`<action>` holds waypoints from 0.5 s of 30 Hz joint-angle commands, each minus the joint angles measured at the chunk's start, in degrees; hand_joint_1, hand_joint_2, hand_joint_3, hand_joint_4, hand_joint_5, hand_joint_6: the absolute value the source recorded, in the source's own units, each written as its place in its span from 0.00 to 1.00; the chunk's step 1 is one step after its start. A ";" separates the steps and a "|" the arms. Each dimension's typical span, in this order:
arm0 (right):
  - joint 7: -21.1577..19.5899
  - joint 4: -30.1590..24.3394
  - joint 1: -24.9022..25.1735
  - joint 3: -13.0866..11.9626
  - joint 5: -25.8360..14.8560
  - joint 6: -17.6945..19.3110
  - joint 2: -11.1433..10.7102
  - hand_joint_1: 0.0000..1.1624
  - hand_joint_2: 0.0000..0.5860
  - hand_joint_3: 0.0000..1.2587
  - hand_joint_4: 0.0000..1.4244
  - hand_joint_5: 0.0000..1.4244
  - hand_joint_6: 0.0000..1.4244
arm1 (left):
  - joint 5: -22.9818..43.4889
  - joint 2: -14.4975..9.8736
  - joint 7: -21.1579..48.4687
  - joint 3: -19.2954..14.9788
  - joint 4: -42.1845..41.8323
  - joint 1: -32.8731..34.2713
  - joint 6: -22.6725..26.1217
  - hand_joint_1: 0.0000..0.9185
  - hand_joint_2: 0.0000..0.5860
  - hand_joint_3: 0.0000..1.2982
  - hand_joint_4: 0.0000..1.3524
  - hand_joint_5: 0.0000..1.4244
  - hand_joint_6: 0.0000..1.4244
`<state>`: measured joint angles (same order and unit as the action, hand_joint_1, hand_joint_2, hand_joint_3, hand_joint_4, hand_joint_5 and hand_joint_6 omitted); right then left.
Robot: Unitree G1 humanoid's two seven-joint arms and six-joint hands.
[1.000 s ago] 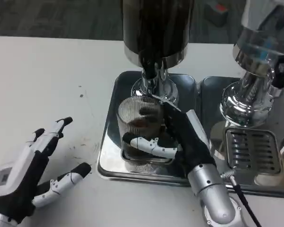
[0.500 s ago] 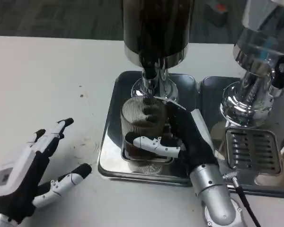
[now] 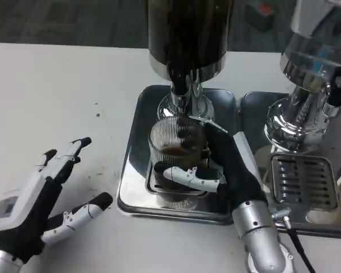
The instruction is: Grasp the cup under the faucet to collect the drink, then remove the cup.
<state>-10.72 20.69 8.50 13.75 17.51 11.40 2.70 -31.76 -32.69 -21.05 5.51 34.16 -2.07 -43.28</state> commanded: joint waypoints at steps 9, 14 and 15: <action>0.30 -5.65 -2.94 -1.26 -0.56 1.15 -0.98 0.89 0.45 0.39 0.32 0.33 0.46 | -0.89 -0.59 0.80 1.78 2.51 2.21 -1.35 0.00 0.25 0.07 0.04 0.14 0.01; 1.86 -7.77 -4.02 -1.46 -0.76 0.98 -1.79 0.89 0.44 0.39 0.32 0.33 0.47 | -4.22 -1.50 -0.99 3.00 1.37 2.31 -0.82 0.00 0.24 0.07 0.04 0.14 0.01; 2.10 -8.22 -4.27 -1.56 -0.75 0.89 -1.97 0.89 0.44 0.39 0.32 0.33 0.47 | -4.32 -1.49 -1.05 3.01 1.31 2.28 -0.84 0.00 0.23 0.07 0.03 0.13 0.01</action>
<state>-9.27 15.26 4.54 12.40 17.46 11.40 1.13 -34.68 -33.21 -20.97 7.93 36.08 0.20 -43.99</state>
